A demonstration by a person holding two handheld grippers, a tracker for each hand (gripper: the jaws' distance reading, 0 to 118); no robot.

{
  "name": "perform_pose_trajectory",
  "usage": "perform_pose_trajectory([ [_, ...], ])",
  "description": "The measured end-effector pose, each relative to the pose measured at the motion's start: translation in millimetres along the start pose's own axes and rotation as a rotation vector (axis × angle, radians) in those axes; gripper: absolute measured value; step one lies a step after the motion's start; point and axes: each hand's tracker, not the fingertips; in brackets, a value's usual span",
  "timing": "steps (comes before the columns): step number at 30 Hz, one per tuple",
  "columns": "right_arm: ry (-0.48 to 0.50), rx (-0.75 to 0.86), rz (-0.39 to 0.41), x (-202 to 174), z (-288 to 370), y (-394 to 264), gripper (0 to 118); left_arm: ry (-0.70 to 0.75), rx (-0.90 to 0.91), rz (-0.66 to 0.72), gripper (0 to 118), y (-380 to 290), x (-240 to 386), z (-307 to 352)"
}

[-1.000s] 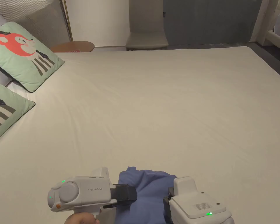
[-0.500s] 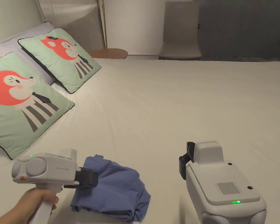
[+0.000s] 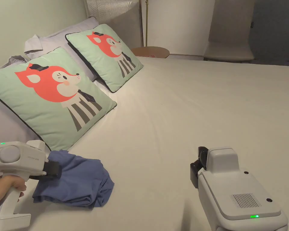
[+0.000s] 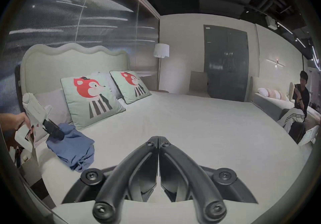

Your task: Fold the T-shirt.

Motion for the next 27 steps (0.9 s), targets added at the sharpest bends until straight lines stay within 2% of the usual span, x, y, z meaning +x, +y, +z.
perform_pose_trajectory([
  [4, -0.001, -0.016, 0.014, 4, -3, -5, 1, 0.007, 0.003, 0.003, 102, -6, 0, 4],
  [7, -0.005, -0.019, 0.013, 9, -1, -4, 1, 0.016, 0.080, 0.021, 109, -10, 6, 7],
  [12, -0.029, 0.020, 0.009, 19, 20, 7, 1, 0.029, 0.207, 0.033, 109, -11, 30, 41],
  [17, -0.050, 0.078, 0.011, 38, 49, 25, 1, 0.014, 0.459, 0.046, 109, -17, 77, 100],
  [21, -0.064, 0.128, 0.014, 57, 81, 47, 1, -0.029, 0.660, -0.014, 108, -32, 137, 168],
  [24, -0.091, 0.174, 0.030, 72, 101, 57, 1, 0.000, 0.800, -0.089, 107, -45, 181, 205],
  [26, -0.110, 0.195, 0.039, 82, 113, 62, 1, -0.008, 0.882, -0.138, 91, -59, 208, 226],
  [27, -0.120, 0.208, 0.042, 87, 119, 65, 1, -0.017, 0.934, -0.139, 74, -60, 219, 227],
])
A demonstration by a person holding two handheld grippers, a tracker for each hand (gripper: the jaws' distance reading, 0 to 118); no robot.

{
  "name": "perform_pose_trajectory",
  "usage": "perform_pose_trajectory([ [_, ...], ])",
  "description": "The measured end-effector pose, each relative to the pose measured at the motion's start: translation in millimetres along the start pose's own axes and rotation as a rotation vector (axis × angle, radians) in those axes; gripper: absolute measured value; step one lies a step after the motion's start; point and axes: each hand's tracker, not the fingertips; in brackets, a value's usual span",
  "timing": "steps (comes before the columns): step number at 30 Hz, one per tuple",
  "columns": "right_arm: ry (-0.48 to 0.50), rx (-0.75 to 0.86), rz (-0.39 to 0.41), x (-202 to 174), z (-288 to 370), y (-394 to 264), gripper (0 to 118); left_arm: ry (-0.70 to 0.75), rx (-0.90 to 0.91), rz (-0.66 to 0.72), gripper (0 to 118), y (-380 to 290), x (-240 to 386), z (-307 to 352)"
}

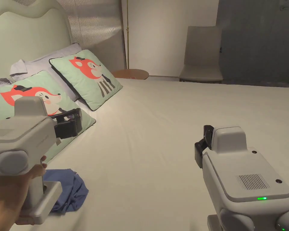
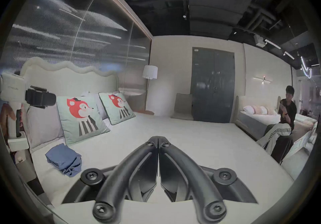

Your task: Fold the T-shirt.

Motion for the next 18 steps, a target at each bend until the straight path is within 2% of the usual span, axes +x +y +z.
perform_pose_trajectory([
  [1, -0.008, 0.008, 0.004, 7, 4, 2, 1, -0.010, 0.037, -0.010, 47, 3, 14, 9],
  [2, -0.017, 0.014, 0.009, 12, 8, 4, 1, -0.014, 0.052, 0.000, 25, 5, 25, 16],
  [3, -0.030, 0.024, 0.014, 18, 13, 6, 1, -0.027, 0.074, 0.016, 8, 4, 35, 18],
  [4, -0.046, 0.034, 0.015, 24, 18, 8, 1, -0.043, 0.081, 0.025, 1, 1, 43, 16],
  [18, -0.186, 0.083, 0.021, 90, 74, 19, 1, -0.185, 0.169, 0.024, 0, -31, 171, 39],
])
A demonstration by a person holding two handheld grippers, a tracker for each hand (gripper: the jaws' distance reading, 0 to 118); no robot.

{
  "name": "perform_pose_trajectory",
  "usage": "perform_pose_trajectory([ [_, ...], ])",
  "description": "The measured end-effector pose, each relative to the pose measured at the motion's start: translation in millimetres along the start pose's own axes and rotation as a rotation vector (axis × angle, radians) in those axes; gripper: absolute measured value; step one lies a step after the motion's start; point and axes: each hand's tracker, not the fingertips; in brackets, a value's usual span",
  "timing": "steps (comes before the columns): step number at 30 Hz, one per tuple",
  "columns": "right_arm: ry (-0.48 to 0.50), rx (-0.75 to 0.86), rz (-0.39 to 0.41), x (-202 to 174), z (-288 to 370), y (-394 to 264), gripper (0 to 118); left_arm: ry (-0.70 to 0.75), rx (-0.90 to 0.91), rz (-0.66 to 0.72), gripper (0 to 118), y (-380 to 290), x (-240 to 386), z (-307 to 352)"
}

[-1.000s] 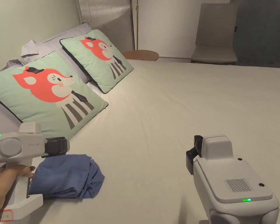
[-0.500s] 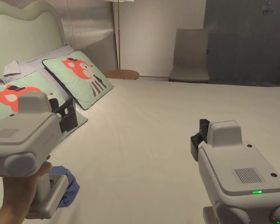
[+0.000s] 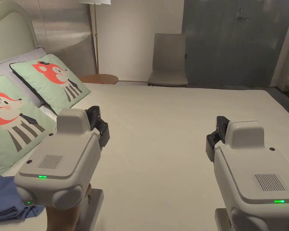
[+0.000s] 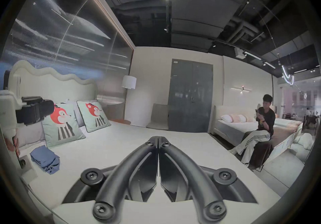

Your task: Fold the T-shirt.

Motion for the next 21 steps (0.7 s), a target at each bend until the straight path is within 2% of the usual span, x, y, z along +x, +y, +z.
perform_pose_trajectory([
  [10, -0.063, -0.020, 0.005, 25, 12, -12, 1, -0.056, -0.013, -0.061, 0, -26, 59, 15],
  [21, -0.084, -0.037, 0.001, 33, 11, -20, 1, -0.051, -0.029, -0.046, 0, -29, 69, 18],
])
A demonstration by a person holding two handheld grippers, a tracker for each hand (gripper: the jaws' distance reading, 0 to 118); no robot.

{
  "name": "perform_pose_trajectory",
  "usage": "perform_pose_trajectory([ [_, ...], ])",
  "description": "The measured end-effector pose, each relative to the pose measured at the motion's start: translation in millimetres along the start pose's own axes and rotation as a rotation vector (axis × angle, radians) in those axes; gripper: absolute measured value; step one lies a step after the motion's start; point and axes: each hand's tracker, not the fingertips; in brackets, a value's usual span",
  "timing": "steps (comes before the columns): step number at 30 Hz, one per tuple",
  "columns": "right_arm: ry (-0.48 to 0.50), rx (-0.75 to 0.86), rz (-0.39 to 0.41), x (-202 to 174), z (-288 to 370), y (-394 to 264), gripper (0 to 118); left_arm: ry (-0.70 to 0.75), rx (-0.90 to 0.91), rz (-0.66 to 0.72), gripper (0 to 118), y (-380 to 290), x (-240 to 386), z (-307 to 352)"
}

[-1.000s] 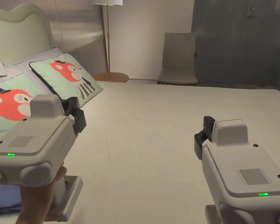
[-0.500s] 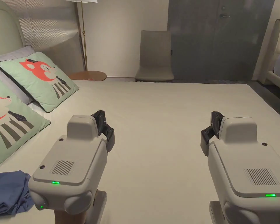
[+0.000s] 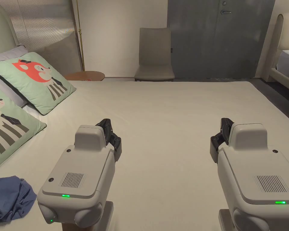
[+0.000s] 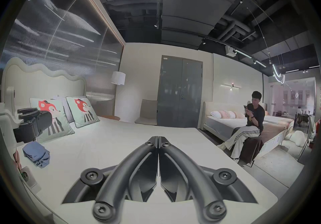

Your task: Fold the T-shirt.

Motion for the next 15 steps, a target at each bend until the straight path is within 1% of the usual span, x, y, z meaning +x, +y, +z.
perform_pose_trajectory([
  [15, -0.003, -0.004, -0.003, 0.6, -5.9, -2.0, 1, 0.008, 0.004, 0.011, 0, 2.2, -7.0, -3.3],
])
